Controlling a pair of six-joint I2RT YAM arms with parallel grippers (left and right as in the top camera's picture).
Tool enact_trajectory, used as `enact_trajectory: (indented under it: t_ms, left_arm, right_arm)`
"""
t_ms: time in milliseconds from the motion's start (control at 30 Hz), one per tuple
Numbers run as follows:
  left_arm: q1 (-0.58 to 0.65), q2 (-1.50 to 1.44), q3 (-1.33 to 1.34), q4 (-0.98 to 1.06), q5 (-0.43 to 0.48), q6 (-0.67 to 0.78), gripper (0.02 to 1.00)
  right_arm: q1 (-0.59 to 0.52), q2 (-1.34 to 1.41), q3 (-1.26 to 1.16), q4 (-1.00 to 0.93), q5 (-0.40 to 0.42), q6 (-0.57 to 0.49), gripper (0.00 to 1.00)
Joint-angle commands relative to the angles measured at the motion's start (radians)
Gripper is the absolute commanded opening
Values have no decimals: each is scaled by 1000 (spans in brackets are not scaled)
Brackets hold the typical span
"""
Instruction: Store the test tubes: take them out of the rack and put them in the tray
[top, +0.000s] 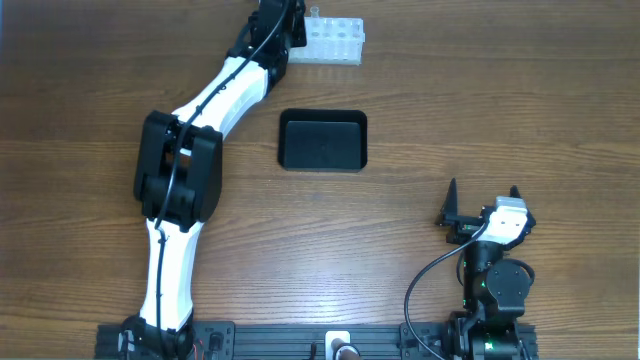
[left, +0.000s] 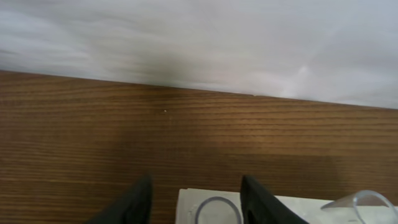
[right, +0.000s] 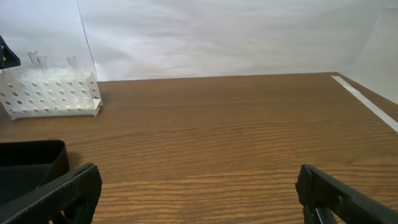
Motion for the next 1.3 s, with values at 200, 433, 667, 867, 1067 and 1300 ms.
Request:
enact_trajectory:
  t_ms: [200,433,667,867,1067,1300]
  left_arm:
    - [-9,6,28,10,-14,-22,386]
    - [-9,6,28,11,-7,-23,323]
    - [-9,6,28,14,1,-23,292]
    - [-9,6,28,18,1,-23,259]
    - [-9,6,28,26,12,-22,215]
    - [-9,6,28,29,19,-22,174]
  right_arm:
    - [-6,-10,-9,2,9,-4,993]
    - [-6,-10,-9,2,9,-4,993]
    - [-6,-10,-9,2,9,-4,991]
    - [-6,-10,-9,2,9,-4,991]
    - [-6,-10,-9,2,9,-4,993]
    - [-6,-10,-9,2,9,-4,991]
